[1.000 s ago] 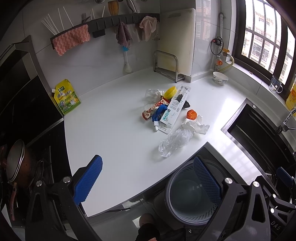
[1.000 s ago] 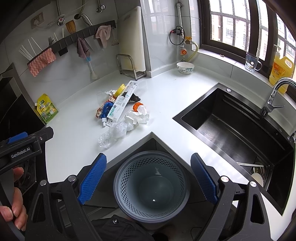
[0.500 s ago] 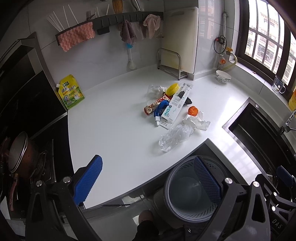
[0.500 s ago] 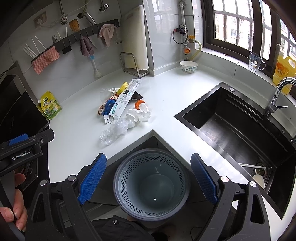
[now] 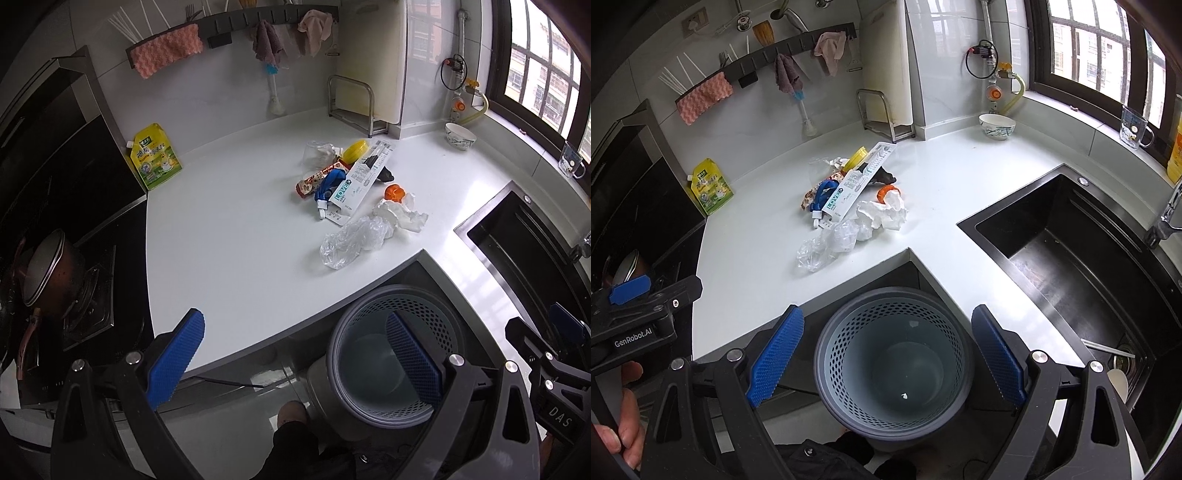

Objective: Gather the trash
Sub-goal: 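Reach the right tool to the crumpled white tissue and close on it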

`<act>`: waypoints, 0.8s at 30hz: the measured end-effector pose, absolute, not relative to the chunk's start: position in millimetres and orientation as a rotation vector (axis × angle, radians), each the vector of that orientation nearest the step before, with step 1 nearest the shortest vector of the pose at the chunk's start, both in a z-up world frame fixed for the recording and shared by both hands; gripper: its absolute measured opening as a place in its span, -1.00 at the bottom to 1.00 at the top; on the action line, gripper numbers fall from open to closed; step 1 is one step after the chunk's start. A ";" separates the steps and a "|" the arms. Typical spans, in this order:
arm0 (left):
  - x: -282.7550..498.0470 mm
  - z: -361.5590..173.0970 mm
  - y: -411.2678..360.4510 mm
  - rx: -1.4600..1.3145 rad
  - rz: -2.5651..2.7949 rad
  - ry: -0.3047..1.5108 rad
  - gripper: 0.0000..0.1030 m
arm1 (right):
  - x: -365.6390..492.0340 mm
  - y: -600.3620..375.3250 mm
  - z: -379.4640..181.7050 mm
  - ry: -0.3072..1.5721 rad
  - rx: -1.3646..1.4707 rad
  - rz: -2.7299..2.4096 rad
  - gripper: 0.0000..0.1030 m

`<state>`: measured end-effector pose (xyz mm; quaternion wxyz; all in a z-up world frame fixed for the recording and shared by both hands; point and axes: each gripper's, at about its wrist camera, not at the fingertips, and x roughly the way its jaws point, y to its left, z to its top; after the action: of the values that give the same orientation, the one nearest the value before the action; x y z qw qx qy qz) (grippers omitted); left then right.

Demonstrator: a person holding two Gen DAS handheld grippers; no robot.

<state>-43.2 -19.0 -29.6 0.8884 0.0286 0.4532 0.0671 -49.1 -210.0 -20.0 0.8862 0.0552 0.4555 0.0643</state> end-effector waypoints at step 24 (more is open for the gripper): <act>83.5 -111.1 -16.9 0.070 0.005 0.935 0.88 | 100.4 -211.4 -93.1 0.983 0.094 0.193 0.71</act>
<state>83.5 -16.9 -111.1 0.8922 0.0339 0.4504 0.0026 100.4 -211.4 -93.1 0.8761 0.0450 0.4711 0.0924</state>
